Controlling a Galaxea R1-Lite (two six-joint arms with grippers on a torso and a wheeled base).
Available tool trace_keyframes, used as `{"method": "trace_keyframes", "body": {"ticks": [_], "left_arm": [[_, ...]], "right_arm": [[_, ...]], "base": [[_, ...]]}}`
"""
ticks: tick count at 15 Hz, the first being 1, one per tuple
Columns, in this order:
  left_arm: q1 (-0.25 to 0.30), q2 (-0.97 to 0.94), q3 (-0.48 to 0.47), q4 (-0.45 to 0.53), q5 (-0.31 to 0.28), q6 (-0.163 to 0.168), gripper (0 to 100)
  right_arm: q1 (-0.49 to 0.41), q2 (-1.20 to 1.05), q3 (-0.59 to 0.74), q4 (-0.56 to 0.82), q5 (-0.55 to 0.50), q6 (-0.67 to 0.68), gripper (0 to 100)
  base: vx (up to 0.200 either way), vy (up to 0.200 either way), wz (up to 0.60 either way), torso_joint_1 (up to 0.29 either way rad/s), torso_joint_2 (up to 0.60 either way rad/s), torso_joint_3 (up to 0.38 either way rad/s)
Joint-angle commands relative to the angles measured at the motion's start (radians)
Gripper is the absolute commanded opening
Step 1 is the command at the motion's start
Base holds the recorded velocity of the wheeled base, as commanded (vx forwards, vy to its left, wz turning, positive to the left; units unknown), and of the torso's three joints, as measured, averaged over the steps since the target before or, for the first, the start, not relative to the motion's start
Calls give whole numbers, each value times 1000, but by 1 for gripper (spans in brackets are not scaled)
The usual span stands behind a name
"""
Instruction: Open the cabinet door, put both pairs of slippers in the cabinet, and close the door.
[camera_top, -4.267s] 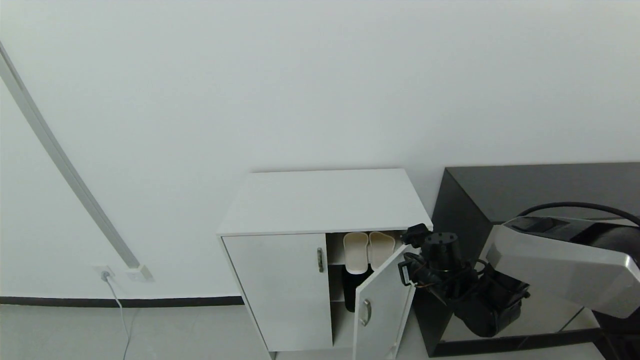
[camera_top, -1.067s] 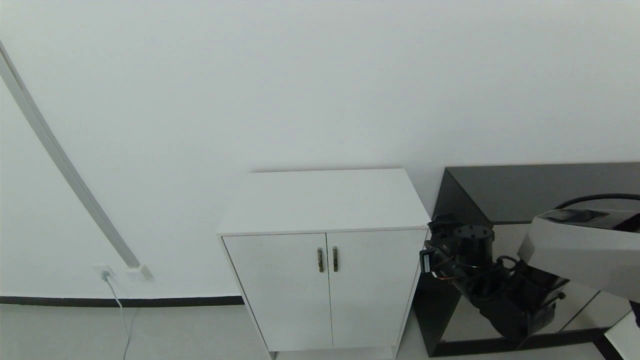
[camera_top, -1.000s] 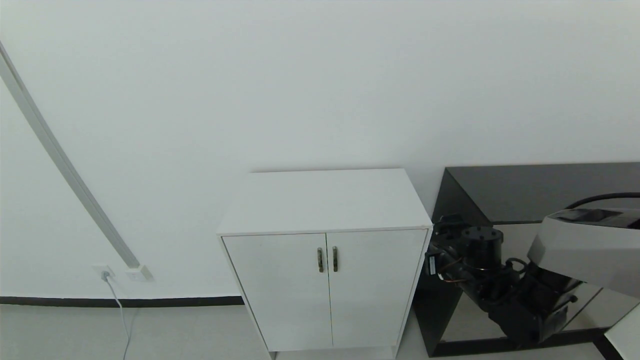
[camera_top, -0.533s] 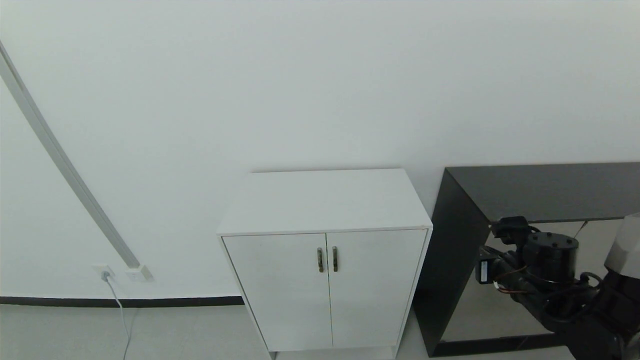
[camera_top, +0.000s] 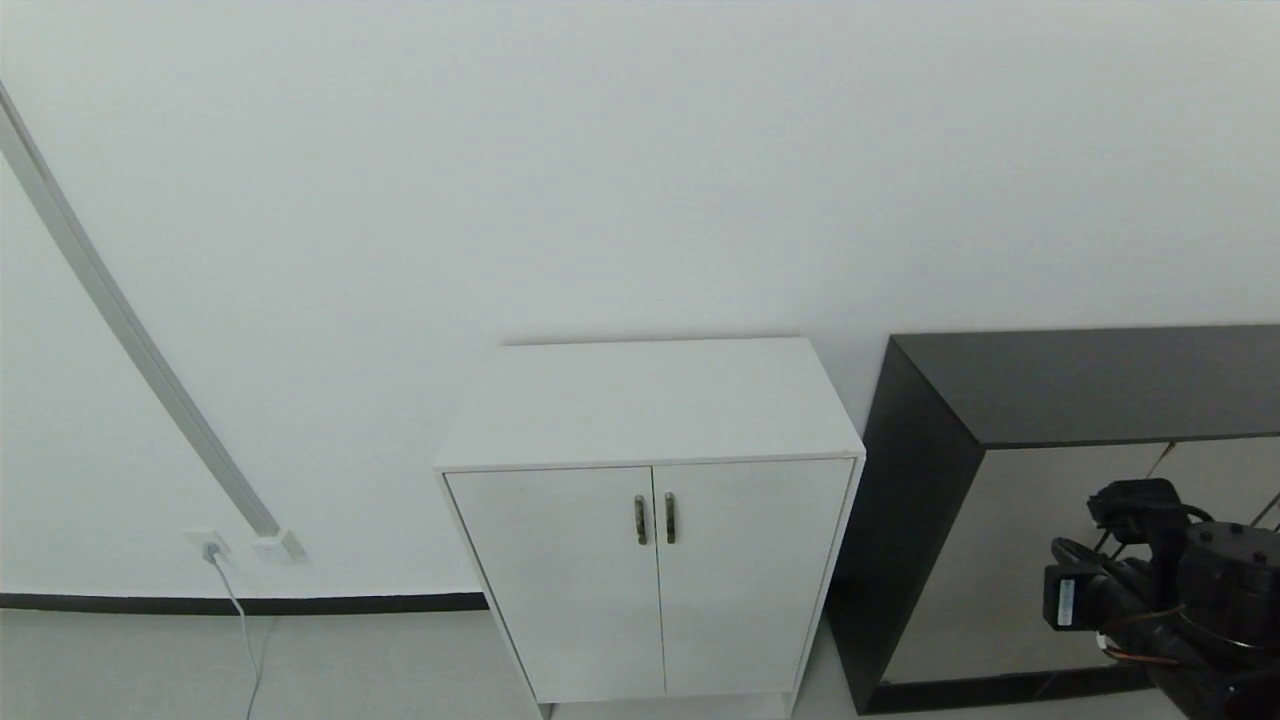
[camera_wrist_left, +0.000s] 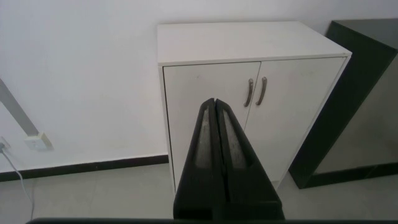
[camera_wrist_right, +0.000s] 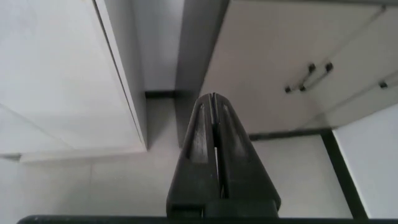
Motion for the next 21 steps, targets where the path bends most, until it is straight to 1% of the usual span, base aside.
{"method": "trace_keyframes", "body": {"ticks": [1,3,5,11,14,15,16,17,18,19,21], "left_arm": [[-1,0,-1,0,0,0,0],[-1,0,0,0,0,0,0],[-1,0,0,0,0,0,0],[0,0,0,0,1,0,0],[0,0,-1,0,1,0,0],[0,0,-1,0,1,0,0],[0,0,0,0,1,0,0],[-1,0,0,0,1,0,0],[0,0,-1,0,1,0,0],[0,0,0,0,1,0,0],[-1,0,-1,0,1,0,0]], "right_arm": [[-12,-70,51,-9,-2,7,0],[-47,-103,51,9,3,6,0],[-59,-171,51,84,4,10,0],[-55,-421,51,419,26,10,0],[-53,-623,51,660,58,7,0],[-53,-662,51,696,61,4,0],[-47,-749,51,796,75,1,0],[-39,-870,51,939,90,0,0],[-36,-921,51,994,96,0,0],[-22,-1062,51,1132,119,-10,0],[-16,-1248,51,1287,150,-62,0]], "base": [[0,0,0,0,0,0],[0,0,0,0,0,0],[0,0,0,0,0,0],[0,0,0,0,0,0],[0,0,0,0,0,0],[0,0,0,0,0,0],[0,0,0,0,0,0],[0,0,0,0,0,0],[0,0,0,0,0,0],[0,0,0,0,0,0],[0,0,0,0,0,0]]}}
